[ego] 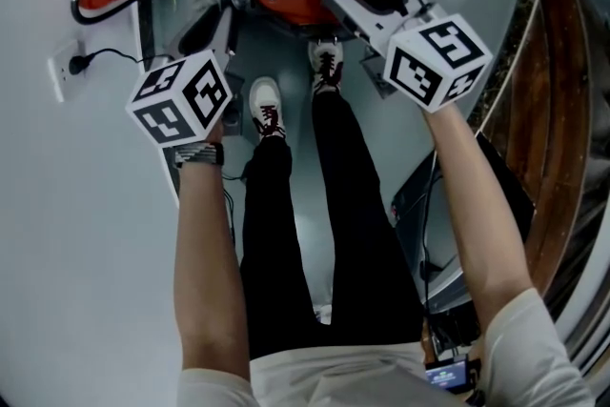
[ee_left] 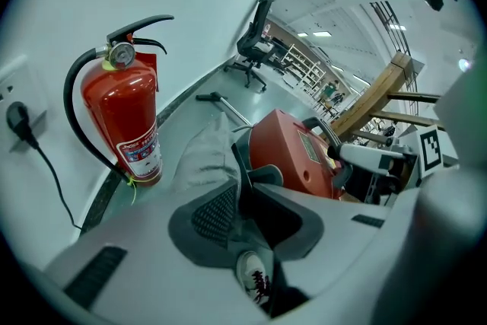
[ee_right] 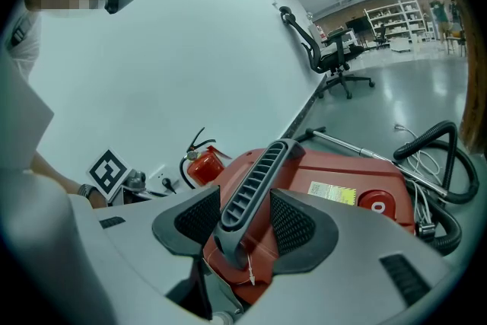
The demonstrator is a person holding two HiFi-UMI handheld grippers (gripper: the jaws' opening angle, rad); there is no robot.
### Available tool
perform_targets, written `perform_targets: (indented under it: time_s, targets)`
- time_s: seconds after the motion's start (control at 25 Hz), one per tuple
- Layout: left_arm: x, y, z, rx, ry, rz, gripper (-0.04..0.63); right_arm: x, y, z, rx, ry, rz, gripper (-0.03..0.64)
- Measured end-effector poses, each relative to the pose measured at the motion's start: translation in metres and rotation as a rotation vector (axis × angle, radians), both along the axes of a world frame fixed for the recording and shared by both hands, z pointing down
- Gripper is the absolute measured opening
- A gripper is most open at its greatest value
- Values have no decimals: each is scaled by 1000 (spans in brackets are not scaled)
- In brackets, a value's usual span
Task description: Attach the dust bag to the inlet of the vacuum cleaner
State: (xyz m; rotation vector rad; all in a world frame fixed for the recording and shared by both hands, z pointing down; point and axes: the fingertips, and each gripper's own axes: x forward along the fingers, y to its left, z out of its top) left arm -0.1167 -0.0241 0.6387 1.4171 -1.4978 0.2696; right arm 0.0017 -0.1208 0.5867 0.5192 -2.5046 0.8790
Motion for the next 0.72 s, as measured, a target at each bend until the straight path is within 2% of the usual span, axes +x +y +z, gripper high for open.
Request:
perform_targets:
  time_s: [0.24,0.44,0.72]
  targets:
    - [1,1,-2,53,-95,80,74,1,0,-1,12,-5,1,217]
    - [5,3,-10,102,-112,150,110,0,0,-2,14,-7,3,218]
    - [13,11,-16,119,-113,211,110,0,-2,-2,32,-8,22,218]
